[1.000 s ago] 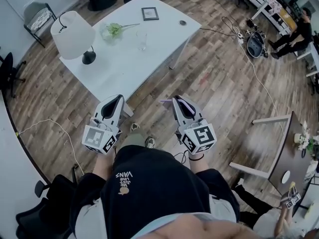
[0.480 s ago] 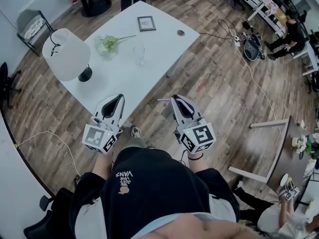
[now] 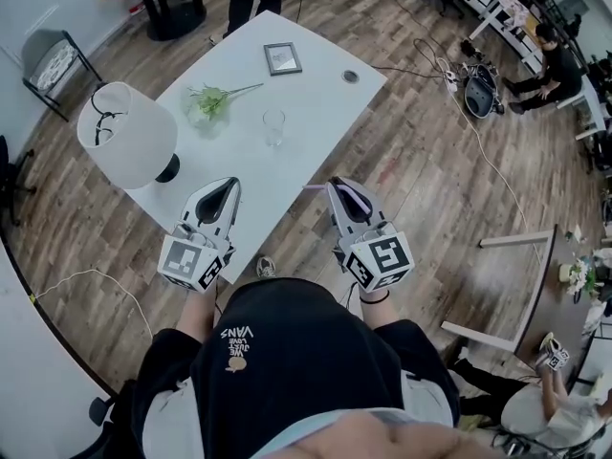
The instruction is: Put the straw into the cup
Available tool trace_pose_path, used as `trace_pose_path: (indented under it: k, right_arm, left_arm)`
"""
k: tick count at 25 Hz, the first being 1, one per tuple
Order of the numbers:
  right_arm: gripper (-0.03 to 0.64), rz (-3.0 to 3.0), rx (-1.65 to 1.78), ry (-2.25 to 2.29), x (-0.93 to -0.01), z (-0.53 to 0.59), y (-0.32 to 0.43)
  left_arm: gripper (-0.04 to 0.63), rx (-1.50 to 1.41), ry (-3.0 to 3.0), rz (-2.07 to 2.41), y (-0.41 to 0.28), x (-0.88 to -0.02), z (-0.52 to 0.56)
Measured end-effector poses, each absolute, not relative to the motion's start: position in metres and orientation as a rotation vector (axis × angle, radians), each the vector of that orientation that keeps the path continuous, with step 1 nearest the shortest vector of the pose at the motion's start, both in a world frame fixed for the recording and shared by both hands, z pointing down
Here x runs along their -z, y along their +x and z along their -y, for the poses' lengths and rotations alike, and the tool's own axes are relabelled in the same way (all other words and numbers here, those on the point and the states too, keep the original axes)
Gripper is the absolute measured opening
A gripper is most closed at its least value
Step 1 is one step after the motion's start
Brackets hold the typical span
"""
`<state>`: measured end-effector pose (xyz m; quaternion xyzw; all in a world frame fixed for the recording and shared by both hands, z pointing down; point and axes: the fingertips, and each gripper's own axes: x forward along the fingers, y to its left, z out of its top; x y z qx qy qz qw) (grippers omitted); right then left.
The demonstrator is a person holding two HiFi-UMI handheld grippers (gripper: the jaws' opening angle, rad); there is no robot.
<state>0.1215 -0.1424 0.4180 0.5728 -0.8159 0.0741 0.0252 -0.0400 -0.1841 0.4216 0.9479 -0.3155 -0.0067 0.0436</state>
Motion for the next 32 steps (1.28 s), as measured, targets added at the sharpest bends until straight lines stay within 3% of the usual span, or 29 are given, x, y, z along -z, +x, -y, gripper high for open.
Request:
trace_pose_path:
  k: [32]
  right_arm:
    - [0.041, 2.646, -0.212, 1.564, -0.41, 0.304, 0.137]
  left_arm:
    - [0.011, 0.003, 2.823, 1.086, -0.006, -0.43, 0.307]
